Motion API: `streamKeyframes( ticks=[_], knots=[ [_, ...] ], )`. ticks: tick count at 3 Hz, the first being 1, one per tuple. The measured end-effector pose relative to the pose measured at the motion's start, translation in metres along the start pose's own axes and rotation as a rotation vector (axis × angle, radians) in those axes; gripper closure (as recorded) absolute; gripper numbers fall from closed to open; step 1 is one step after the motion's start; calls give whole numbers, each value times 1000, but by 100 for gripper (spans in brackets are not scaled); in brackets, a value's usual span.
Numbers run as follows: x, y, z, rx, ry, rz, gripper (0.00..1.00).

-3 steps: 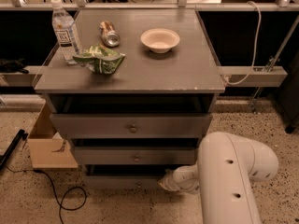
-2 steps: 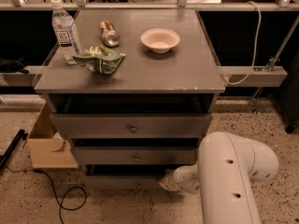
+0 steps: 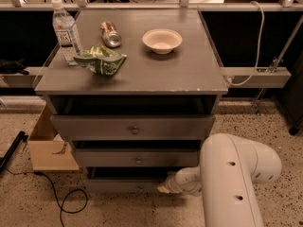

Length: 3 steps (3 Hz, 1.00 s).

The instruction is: Open bottom drawer

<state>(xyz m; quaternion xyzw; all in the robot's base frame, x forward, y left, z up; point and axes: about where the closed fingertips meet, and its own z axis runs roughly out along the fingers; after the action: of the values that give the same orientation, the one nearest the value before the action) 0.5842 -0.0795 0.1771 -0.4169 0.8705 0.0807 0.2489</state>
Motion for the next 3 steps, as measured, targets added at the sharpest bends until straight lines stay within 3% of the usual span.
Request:
streamKeyframes(
  ticks=[1, 2, 3],
  knots=[
    [15, 6, 3, -12, 2, -5, 0],
    [17, 9, 3, -15, 3, -4, 0],
    [46, 18, -5, -28, -3, 40, 0]
  ],
)
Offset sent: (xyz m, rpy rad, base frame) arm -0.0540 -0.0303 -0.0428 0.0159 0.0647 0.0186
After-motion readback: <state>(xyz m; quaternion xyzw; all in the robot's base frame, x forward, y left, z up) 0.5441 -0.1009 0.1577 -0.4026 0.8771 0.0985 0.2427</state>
